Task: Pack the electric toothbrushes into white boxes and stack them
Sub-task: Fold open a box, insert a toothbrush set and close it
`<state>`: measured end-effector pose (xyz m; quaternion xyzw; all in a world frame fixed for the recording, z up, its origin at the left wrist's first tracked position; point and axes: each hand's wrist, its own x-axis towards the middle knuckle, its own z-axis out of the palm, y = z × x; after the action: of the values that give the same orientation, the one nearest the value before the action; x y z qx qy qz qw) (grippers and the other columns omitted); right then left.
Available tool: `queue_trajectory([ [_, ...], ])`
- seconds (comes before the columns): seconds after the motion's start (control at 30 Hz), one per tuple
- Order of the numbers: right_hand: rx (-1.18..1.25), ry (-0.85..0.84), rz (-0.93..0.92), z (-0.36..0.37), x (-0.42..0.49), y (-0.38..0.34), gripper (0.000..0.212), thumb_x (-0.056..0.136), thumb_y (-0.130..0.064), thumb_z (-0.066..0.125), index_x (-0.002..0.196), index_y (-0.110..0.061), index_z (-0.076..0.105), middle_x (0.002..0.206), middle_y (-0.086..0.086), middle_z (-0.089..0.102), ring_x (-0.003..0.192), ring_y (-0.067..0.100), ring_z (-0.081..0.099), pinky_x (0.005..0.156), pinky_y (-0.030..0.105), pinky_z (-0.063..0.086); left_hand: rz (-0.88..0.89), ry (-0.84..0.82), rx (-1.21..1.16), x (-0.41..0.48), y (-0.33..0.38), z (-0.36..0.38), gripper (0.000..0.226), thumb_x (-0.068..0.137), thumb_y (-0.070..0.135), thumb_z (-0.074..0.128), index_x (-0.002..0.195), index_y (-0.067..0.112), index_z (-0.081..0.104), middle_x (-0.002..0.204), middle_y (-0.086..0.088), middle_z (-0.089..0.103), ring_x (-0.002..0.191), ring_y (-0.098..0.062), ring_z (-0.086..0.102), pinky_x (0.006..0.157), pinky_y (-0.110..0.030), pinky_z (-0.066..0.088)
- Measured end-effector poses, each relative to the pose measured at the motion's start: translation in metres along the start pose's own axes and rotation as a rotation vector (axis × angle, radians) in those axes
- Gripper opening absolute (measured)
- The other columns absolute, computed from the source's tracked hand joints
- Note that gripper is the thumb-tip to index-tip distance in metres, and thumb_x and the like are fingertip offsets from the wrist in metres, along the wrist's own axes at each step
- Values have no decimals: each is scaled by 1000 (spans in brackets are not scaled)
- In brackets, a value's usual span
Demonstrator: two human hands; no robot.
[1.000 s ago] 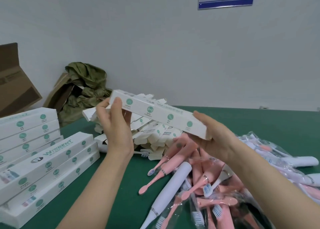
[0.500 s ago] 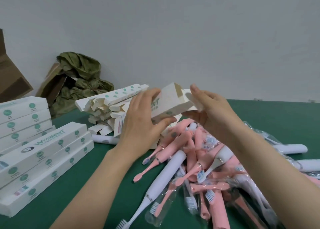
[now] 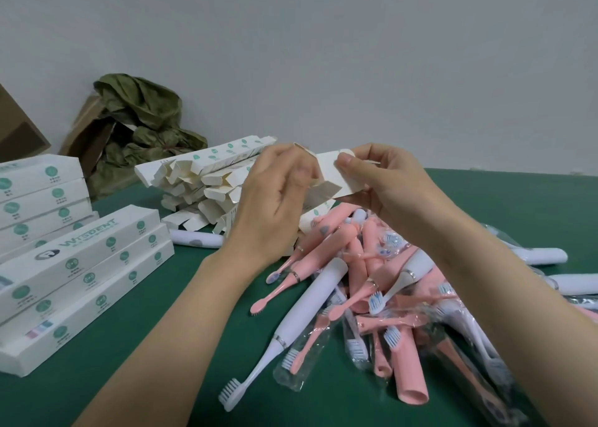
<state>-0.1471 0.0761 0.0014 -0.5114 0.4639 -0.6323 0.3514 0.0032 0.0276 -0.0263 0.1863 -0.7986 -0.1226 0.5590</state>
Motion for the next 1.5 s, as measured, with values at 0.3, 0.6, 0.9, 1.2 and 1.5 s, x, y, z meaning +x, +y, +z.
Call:
queue_trajectory([
  [0.3, 5, -70, 25, 0, 3, -8, 15, 93, -12, 56, 81, -4, 57, 76, 9, 60, 58, 10, 63, 56, 19, 54, -130, -24, -52, 0, 3, -4, 34, 75, 48, 59, 96, 22, 57, 102, 8, 58, 94, 0, 49, 79, -15, 37],
  [0.6, 14, 83, 204, -8, 23, 12, 46, 104, -32, 31, 84, 1, 56, 64, 12, 67, 58, 22, 66, 55, 31, 57, 78, 51, 367, 1, 2, -21, 47, 75, 41, 58, 114, 17, 66, 107, 1, 66, 93, -21, 61, 73, -39, 52],
  [0.9, -1550, -186, 343, 0, 31, 74, 65, 85, -67, 42, 117, -14, 60, 138, 29, 35, 132, 38, 24, 107, 42, 23, -145, 45, 467, 0, -22, -13, 35, 75, 33, 63, 108, 22, 65, 100, -2, 53, 96, -27, 52, 85, -39, 40],
  [1.2, -1400, 18, 479, 11, 19, 64, 42, 86, -52, 45, 81, -11, 54, 84, 3, 58, 72, 21, 54, 59, 27, 36, -290, -71, 466, -5, -33, -5, 35, 78, 37, 62, 113, 30, 60, 102, 5, 46, 102, -22, 49, 86, -36, 38],
  [1.5, -1238, -114, 644, 18, 35, 55, 35, 86, -54, 50, 79, -20, 56, 73, 1, 58, 66, 18, 58, 62, 25, 44, -294, -100, 473, -7, -33, -3, 35, 79, 38, 62, 113, 32, 59, 99, 8, 44, 99, -20, 49, 86, -37, 40],
])
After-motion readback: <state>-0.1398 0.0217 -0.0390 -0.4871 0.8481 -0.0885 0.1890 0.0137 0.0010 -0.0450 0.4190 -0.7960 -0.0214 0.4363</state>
